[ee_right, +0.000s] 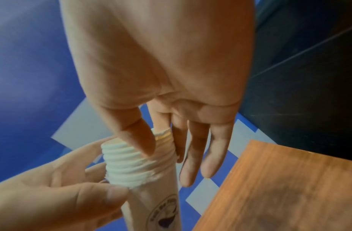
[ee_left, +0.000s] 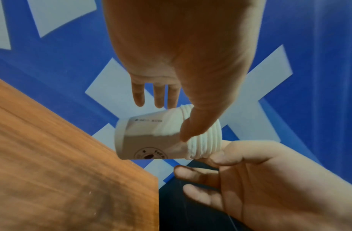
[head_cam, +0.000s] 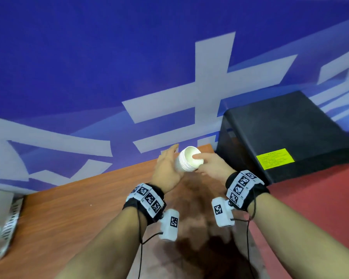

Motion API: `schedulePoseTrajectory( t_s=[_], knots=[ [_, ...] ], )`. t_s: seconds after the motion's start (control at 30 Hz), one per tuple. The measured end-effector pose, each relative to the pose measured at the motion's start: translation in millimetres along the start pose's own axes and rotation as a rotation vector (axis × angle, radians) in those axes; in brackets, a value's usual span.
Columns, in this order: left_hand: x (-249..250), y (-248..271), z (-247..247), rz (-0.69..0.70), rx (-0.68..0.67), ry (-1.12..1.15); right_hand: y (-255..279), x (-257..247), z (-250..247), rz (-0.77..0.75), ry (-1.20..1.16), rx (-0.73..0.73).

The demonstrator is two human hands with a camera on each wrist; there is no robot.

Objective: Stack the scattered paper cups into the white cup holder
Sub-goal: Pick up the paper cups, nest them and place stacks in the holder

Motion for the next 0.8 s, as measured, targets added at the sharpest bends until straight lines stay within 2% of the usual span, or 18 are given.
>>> schedulePoseTrajectory(
  t_s=[0.13,0.23,0.4,0.57,0.8],
  knots=[
    [12,34,-18,0.081,-0.055,0.032,45,-32,23,-0.046,-0.002,-0.118],
    [10,69,-35,0.078,-0.063,0.193,78,-55,48,-0.114,-0.001,-0.181],
    [-21,138,-83,0.024,0.079,0.268,134,-94,108,-0.219,0.013,-0.246],
    [-68,223,-133,-0.04,0.188,0.278,180,-115,194,-0.275,0.069,-0.293],
    [-154,369,-199,-0.125,0.33,0.247,257,-125,347,-0.356,0.139,-0.409]
  ],
)
Point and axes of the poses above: each hand's wrist, its own y-axis away from the middle knuckle, its own z-axis out of the palm, x = y × z, the point moved 8 cm from there along -y, towards the middle knuckle, and after that the axes turned 6 degrees about -y, right-handed, at the moved point
